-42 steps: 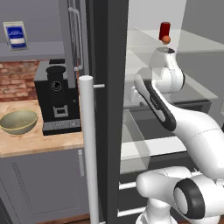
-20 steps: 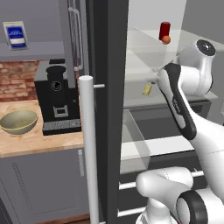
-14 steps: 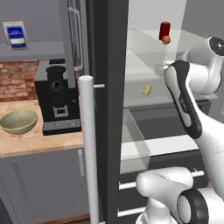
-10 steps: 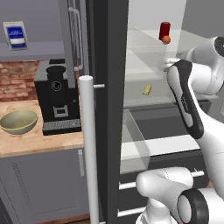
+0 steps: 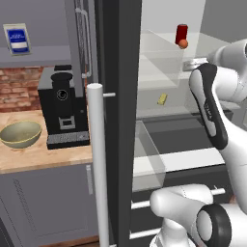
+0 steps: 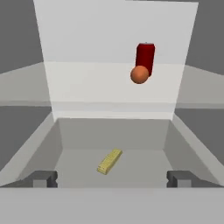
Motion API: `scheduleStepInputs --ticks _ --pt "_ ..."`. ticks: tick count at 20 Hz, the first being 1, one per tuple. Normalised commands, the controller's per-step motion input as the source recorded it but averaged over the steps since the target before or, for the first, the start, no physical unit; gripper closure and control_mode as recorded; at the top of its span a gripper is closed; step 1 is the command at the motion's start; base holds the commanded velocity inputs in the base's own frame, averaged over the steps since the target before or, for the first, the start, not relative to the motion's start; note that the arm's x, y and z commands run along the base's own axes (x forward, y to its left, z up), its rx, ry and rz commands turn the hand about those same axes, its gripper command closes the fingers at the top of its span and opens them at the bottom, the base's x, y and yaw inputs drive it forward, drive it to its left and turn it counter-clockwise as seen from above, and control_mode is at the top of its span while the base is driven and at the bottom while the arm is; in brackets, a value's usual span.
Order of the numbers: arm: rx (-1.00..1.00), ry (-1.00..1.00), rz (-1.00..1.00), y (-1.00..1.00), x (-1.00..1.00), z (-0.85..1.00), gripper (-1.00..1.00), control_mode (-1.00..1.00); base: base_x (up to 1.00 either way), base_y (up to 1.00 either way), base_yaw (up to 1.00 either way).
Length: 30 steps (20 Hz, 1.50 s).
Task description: Pick the egg and butter from the fridge and place them by the bowl for mixing.
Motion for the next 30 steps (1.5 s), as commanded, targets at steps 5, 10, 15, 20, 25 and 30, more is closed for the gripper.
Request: scheduleStepInputs --ticks 5,10,15,20,25,30 --pt "-0.01 0.13 -0.06 -0.22 0.11 0.48 -1.0 -1.0 0.0 0.0 0.0" --pt "0.0 0.04 0.0 -0.24 0.21 0.35 -1.0 -1.0 0.0 0.0 0.0" --pt "0.0 -0.08 0.0 -0.1 0.39 0.01 -1.0 -1.0 0.0 0.0 0.0" --pt "0.0 -0.01 0.0 -0.02 0.6 0.0 -1.0 -1.0 0.0 0.0 0.0" --pt "0.0 0.0 0.0 -0.04 0.6 0.0 -1.0 -1.0 0.0 0.0 0.0" --pt "0.0 0.02 0.0 -0.17 0.51 -0.03 -1.0 -1.0 0.0 0.0 0.0"
